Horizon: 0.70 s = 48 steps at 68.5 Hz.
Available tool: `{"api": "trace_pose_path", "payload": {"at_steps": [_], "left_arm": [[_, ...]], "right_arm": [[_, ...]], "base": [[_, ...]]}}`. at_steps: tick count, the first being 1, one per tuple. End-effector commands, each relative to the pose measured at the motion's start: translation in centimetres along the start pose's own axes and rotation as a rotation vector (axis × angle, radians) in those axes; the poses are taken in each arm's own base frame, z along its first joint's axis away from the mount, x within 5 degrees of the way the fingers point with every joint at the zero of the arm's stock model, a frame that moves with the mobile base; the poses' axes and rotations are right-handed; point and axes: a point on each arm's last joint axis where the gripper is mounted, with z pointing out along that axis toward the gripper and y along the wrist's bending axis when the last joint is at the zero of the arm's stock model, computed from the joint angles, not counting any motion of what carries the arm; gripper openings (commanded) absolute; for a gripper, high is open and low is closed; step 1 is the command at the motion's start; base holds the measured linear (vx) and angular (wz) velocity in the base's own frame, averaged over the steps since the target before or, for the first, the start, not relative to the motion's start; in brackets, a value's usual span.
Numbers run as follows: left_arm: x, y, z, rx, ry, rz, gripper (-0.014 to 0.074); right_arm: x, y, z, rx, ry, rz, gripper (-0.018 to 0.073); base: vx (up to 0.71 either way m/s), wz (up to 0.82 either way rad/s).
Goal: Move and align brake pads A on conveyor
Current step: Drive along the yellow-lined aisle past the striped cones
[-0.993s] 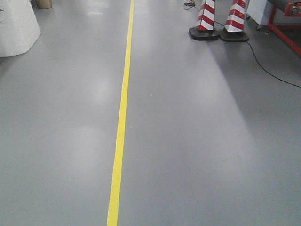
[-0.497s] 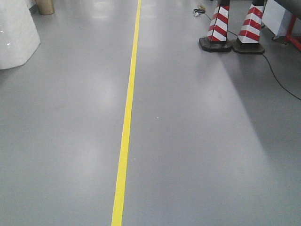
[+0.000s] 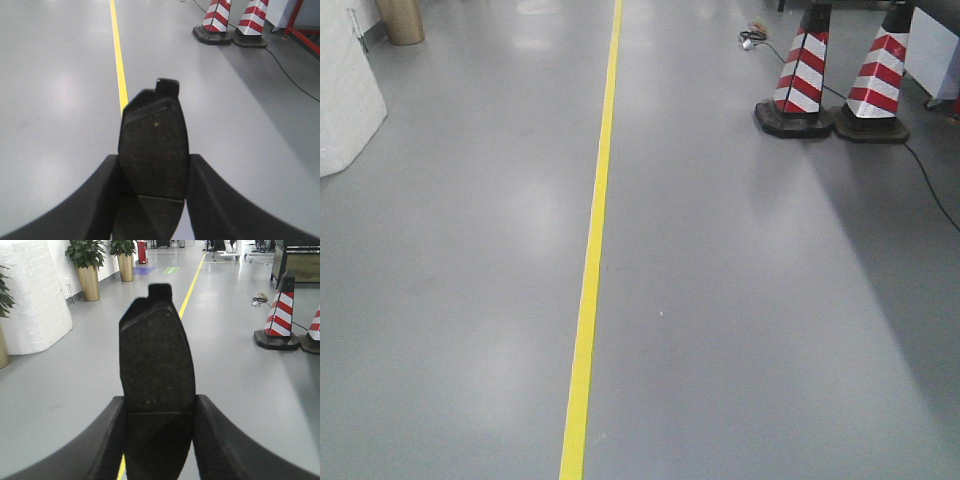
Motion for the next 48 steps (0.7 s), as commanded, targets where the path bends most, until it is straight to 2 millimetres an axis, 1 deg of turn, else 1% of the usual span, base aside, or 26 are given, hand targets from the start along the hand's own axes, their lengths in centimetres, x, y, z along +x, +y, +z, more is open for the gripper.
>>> {"api": "trace_pose_path", "payload": {"at_steps": [1, 48], "left_arm": [[-1.46, -0.43, -0.36, 0.043, -0.099, 0.004, -0.0006], [-1.46, -0.43, -0.36, 0.043, -0.099, 0.004, -0.0006]], "right_arm": [[-1.77, -0.16, -0.29, 0.024, -0.121, -0.004, -0.0007], [-1.77, -0.16, -0.29, 0.024, -0.121, -0.004, -0.0007]], "base": [[0.7, 0.03], [0.71, 0.03]]}}
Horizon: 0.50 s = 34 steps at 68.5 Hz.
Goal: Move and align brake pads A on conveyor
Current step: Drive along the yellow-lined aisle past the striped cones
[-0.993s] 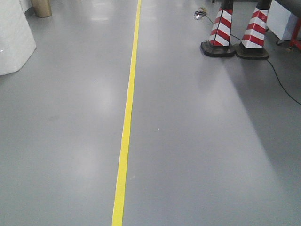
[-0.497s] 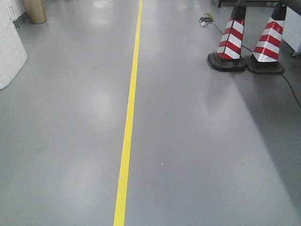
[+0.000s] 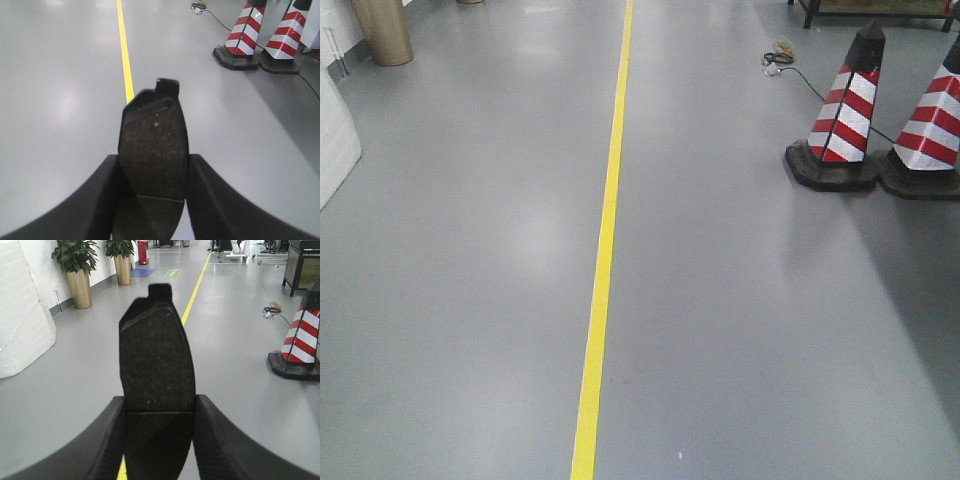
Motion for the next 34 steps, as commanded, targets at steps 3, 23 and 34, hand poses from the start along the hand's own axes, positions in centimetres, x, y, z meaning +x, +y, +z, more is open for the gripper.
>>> {"api": "trace_pose_path", "payload": {"at_steps": [3, 23, 34], "left_arm": [[-1.46, -0.43, -0.36, 0.043, -0.099, 0.005, -0.0006], [-1.46, -0.43, -0.36, 0.043, -0.099, 0.005, -0.0006], [-1.46, -0.43, -0.36, 0.043, -0.099, 0.005, -0.0006]], "right_arm": [[-1.77, -0.16, -0.29, 0.024, -0.121, -0.004, -0.0007], [-1.77, -0.16, -0.29, 0.024, -0.121, -0.004, -0.0007], [-1.77, -0.16, -0.29, 0.024, -0.121, -0.004, -0.0007]], "base": [[0.69, -0.02], [0.7, -0.06], [0.72, -0.14]]}}
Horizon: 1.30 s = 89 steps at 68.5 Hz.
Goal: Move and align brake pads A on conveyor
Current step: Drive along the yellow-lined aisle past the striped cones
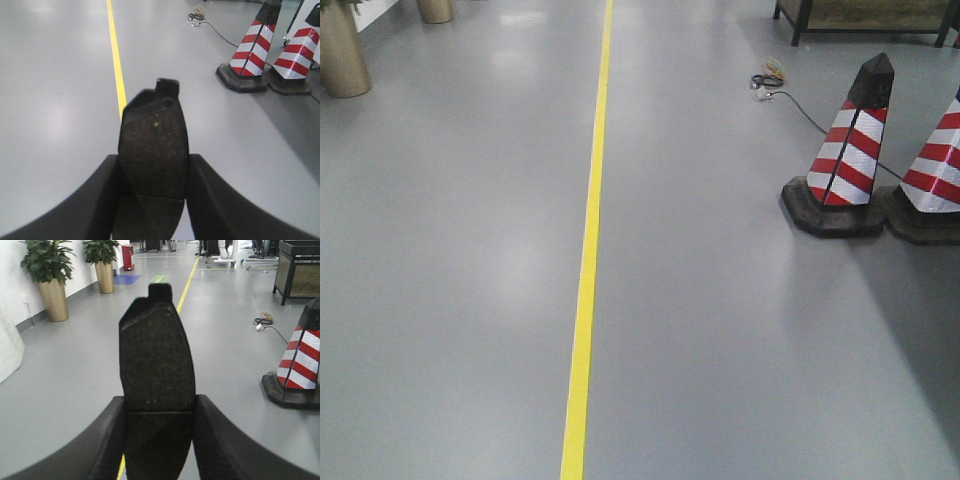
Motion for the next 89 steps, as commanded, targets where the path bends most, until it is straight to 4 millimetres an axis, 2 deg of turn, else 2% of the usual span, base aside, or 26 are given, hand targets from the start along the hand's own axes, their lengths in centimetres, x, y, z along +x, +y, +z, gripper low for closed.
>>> {"api": "trace_pose_path", "payload": {"at_steps": [1, 89], "left_arm": [[-1.46, -0.44, -0.36, 0.043, -0.099, 0.005, -0.0006], [-1.46, -0.44, -0.34, 0.043, -0.098, 0.005, -0.0006]], "right_arm": [[-1.77, -0.16, -0.29, 0.024, -0.121, -0.004, -0.0007], [-1.77, -0.16, -0.29, 0.024, -0.121, -0.004, -0.0007]], "base": [[0.72, -0.17], [0.67, -0.03]]}}
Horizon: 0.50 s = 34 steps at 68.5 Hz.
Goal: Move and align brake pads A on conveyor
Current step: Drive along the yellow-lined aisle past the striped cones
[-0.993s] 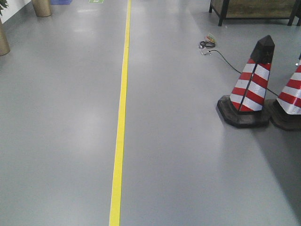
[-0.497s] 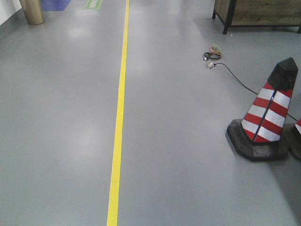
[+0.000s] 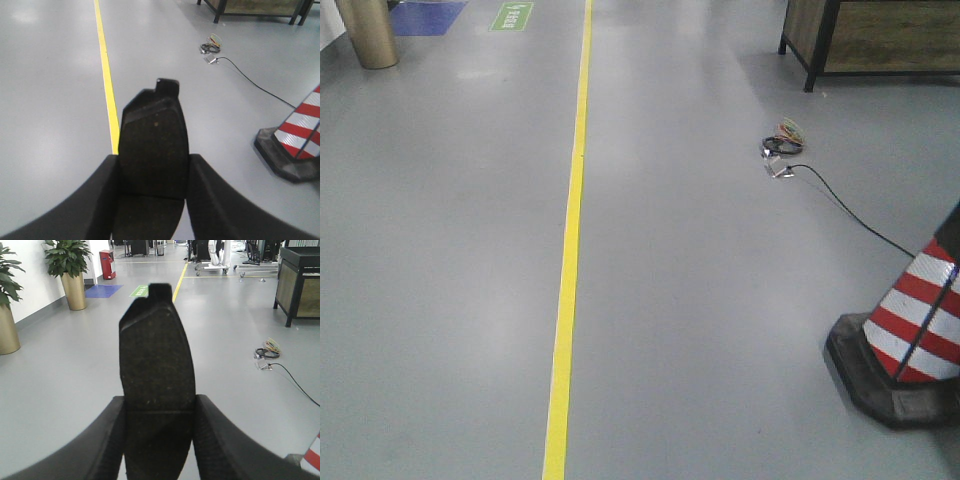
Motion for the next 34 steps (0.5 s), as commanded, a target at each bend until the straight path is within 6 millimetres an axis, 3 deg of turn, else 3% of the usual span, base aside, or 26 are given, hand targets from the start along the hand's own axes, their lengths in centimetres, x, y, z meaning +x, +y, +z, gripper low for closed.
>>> {"api": "trace_pose_path", "payload": {"at_steps": [1, 34], "left_arm": [[-1.46, -0.44, -0.34, 0.043, -0.098, 0.005, -0.0006], [-1.46, -0.44, -0.34, 0.043, -0.098, 0.005, -0.0006]], "right_arm": [[-1.77, -0.16, -0.28, 0.024, -0.12, -0.004, -0.0007], [-1.77, -0.16, -0.28, 0.024, -0.12, -0.004, -0.0007]], "base": [[0.59, -0.03], [0.51, -0.01]]}}
